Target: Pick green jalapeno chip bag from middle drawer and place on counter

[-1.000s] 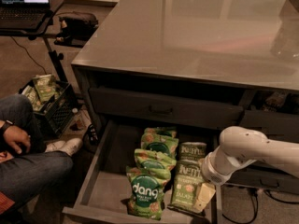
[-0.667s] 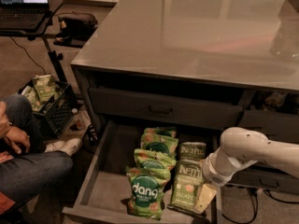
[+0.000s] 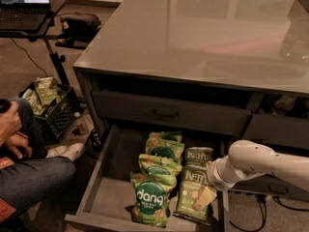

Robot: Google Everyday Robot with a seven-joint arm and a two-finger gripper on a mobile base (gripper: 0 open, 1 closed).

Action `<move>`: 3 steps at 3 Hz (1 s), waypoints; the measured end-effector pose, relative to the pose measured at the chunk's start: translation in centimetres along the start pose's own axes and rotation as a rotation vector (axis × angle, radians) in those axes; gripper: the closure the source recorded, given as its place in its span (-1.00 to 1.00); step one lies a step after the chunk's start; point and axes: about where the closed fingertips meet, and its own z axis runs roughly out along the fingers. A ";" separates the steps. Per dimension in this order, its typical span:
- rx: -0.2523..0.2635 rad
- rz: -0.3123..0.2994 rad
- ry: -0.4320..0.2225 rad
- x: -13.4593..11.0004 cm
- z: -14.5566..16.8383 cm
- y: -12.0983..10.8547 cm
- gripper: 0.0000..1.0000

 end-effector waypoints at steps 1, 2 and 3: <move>0.053 0.027 -0.038 -0.4 1.3 -2.2 -1.00; 0.074 0.050 -0.048 -0.3 2.6 -3.6 -0.98; 0.083 0.059 -0.043 0.1 3.6 -4.9 -0.88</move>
Offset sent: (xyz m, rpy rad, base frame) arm 0.0540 -0.0087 -0.0404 0.0166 -0.0787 -0.1229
